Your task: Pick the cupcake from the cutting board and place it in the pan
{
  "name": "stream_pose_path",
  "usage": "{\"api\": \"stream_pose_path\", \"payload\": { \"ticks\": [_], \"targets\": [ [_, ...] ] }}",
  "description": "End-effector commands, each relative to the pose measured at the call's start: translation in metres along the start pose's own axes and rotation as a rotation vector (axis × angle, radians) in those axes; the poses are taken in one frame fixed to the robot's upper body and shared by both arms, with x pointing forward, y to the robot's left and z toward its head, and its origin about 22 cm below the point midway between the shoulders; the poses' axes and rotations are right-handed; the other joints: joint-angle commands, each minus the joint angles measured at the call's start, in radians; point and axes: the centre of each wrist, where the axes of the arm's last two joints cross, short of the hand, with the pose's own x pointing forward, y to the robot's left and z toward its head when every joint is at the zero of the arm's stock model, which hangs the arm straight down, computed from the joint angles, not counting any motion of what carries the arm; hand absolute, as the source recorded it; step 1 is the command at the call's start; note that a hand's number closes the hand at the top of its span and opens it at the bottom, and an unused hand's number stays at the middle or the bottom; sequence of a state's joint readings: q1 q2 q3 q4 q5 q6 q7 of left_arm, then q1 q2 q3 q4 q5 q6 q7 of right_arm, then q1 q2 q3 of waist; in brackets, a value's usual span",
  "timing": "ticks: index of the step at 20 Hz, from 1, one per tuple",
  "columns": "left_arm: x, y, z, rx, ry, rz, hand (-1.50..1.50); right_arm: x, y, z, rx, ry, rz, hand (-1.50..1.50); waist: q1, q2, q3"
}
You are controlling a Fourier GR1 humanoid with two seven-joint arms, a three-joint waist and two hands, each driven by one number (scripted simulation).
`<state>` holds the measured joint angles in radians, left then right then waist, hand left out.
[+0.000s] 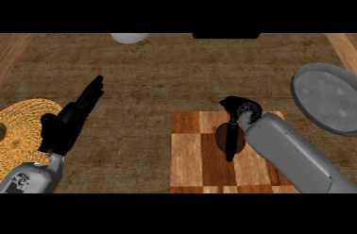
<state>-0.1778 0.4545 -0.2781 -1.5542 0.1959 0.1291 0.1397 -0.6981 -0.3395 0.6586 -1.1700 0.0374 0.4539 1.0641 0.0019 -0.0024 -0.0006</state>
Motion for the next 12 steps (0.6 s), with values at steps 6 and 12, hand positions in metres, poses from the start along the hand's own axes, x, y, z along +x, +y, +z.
{"api": "stream_pose_path", "payload": {
  "ticks": [6, 12],
  "targets": [
    [0.006, -0.007, -0.003, -0.001, 0.012, 0.014, 0.00, -0.002, 0.034, -0.012, -0.015, 0.123, 0.024, -1.50, -0.002, 0.002, 0.000],
    [0.002, -0.009, 0.015, -0.003, 0.005, 0.001, 0.00, -0.018, 0.042, -0.014, 0.093, 0.009, 0.123, 1.50, 0.001, 0.000, 0.001]
  ]
}}
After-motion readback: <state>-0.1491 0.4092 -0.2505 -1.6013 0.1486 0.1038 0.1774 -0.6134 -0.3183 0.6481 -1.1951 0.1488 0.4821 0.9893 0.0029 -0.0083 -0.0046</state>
